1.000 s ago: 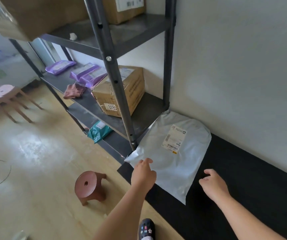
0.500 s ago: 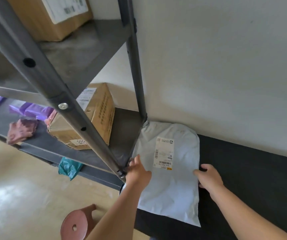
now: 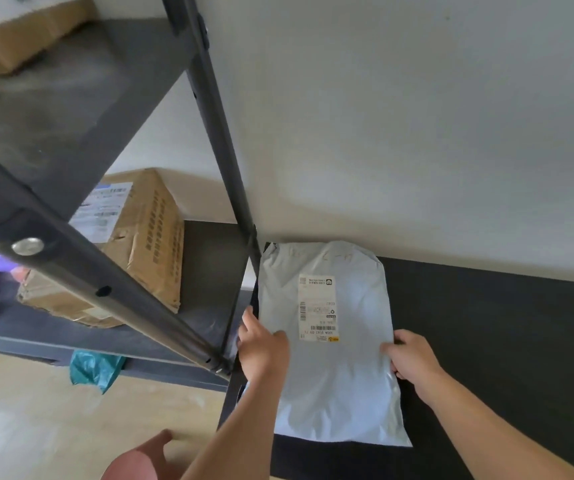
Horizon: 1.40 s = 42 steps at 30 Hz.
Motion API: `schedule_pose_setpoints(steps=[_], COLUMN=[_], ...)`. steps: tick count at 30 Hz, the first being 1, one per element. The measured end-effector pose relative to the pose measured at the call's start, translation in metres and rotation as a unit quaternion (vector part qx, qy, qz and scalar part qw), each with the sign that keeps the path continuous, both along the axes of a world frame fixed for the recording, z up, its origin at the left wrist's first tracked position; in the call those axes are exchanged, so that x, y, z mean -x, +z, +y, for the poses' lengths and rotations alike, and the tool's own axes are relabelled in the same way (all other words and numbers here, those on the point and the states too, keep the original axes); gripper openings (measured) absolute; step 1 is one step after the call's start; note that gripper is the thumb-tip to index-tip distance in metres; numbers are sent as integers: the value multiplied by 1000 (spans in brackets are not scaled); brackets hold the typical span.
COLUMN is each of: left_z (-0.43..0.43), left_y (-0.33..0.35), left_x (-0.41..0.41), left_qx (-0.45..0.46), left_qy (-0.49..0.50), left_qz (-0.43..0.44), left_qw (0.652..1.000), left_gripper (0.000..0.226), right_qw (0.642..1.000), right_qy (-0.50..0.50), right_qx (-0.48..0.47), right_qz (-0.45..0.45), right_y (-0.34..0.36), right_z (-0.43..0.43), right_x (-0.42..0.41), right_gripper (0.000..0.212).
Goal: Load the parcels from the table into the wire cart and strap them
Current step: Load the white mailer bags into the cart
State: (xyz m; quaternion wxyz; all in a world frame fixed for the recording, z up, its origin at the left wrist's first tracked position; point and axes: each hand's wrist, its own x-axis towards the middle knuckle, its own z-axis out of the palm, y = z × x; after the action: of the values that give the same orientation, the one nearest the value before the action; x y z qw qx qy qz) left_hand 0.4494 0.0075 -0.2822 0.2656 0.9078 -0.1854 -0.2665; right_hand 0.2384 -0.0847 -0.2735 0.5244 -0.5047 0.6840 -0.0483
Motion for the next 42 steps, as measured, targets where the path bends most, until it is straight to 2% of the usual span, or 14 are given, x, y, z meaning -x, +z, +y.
schedule_pose_setpoints(steps=[6, 18, 29, 33, 36, 39, 42], left_z=[-14, -29, 9, 26, 37, 49, 59], left_y=[-3, 22, 40, 36, 39, 42, 42], left_x=[20, 120, 296, 376, 435, 489, 535], left_qx=[-10, 98, 110, 119, 123, 120, 127], left_qy=[-23, -62, -141, -212, -258, -268, -275], left_qz=[22, 63, 61, 54, 96, 150, 161], left_qw=[999, 991, 982, 969, 953, 944, 939], left_gripper=[28, 13, 11, 26, 40, 40, 45], right_qw=[999, 988, 971, 954, 937, 921, 912], right_qy=[-47, -128, -208, -273, -324, -358, -380], right_qx=[19, 70, 109, 123, 131, 153, 151], right_qz=[17, 45, 44, 16, 11, 24, 30], right_y=[2, 8, 25, 32, 40, 46, 53], right_z=[3, 20, 90, 122, 147, 169, 190], right_x=[33, 146, 324, 403, 457, 504, 545], right_gripper=[13, 16, 12, 13, 17, 24, 18])
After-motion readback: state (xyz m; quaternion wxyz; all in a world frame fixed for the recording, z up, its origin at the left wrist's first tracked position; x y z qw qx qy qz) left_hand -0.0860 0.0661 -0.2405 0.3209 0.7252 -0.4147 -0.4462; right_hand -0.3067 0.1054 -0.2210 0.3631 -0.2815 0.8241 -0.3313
